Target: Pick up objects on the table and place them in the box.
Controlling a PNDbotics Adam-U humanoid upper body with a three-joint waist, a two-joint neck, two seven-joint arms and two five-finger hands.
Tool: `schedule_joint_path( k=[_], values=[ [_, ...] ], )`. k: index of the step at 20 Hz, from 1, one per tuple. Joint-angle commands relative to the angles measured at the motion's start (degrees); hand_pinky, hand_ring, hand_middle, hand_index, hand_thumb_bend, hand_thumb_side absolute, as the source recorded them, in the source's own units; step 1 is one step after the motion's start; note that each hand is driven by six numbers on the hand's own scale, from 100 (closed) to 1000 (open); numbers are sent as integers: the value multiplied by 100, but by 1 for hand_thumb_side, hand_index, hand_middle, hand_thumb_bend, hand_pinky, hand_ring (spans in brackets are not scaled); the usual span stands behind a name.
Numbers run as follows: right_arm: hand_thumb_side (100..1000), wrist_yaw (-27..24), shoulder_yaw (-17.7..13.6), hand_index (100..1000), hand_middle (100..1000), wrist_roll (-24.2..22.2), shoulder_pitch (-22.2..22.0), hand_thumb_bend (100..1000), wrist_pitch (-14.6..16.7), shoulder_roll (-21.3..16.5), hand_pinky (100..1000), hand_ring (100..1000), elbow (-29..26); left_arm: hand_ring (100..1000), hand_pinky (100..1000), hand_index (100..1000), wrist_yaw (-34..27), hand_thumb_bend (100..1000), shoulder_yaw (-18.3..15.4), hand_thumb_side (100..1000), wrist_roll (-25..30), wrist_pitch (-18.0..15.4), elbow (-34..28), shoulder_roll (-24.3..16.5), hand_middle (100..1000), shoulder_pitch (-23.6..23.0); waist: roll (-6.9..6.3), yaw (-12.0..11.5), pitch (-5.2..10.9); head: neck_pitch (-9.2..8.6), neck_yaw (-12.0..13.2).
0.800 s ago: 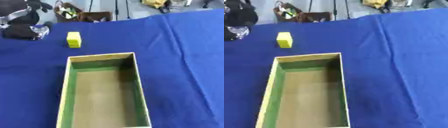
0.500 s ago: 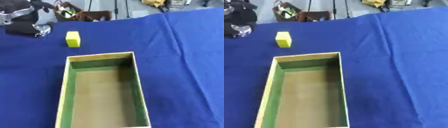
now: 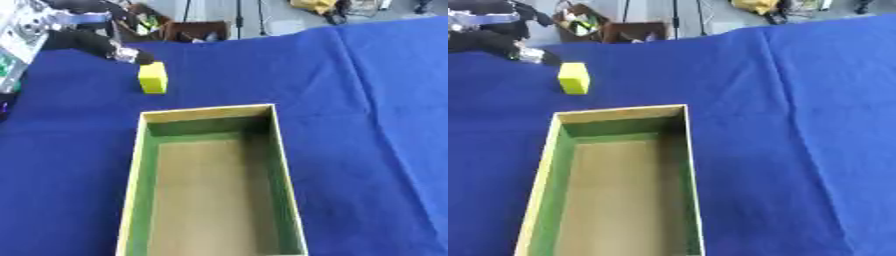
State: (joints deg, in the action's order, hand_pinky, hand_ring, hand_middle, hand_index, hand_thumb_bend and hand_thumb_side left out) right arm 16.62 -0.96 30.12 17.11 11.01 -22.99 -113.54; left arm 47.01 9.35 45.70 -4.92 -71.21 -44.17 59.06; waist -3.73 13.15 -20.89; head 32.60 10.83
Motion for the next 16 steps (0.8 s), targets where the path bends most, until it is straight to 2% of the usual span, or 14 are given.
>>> schedule_joint_path(
  k=[1, 4, 6, 11, 13, 16],
  values=[
    [666, 62, 2, 798, 518, -31, 29, 100, 13, -130, 569, 645, -105, 811, 645, 1000, 257, 729, -33, 920, 196, -214, 365, 68, 980, 276, 8, 32, 92, -112, 68],
    [666, 74, 11, 794, 517, -40, 33, 100, 12, -122, 569, 644, -105, 810, 646, 1000, 440, 668, -32, 867, 288, -457, 508, 153, 999, 406, -12, 78, 59, -153, 85],
    [665, 80, 19, 793, 516, -48, 40, 100, 12, -116, 569, 643, -105, 810, 649, 1000, 614, 581, -38, 813, 291, -548, 582, 189, 1000, 470, -24, 107, 35, -165, 101],
    [665, 94, 25, 789, 514, -47, 48, 100, 12, -110, 569, 641, -105, 814, 654, 1000, 1193, 258, -114, 624, 216, -598, 783, 230, 1000, 576, -46, 146, -10, -188, 114],
    [665, 100, 28, 788, 513, -48, 48, 100, 9, -110, 569, 641, -105, 812, 650, 1000, 1283, 224, -143, 599, 154, -609, 818, 226, 1000, 588, -57, 150, -24, -188, 109],
    [666, 109, 35, 787, 512, -54, 49, 100, 6, -110, 569, 640, -105, 808, 648, 1000, 1336, 233, -154, 599, 65, -658, 803, 202, 1000, 606, -69, 160, -43, -199, 112]
  ],
)
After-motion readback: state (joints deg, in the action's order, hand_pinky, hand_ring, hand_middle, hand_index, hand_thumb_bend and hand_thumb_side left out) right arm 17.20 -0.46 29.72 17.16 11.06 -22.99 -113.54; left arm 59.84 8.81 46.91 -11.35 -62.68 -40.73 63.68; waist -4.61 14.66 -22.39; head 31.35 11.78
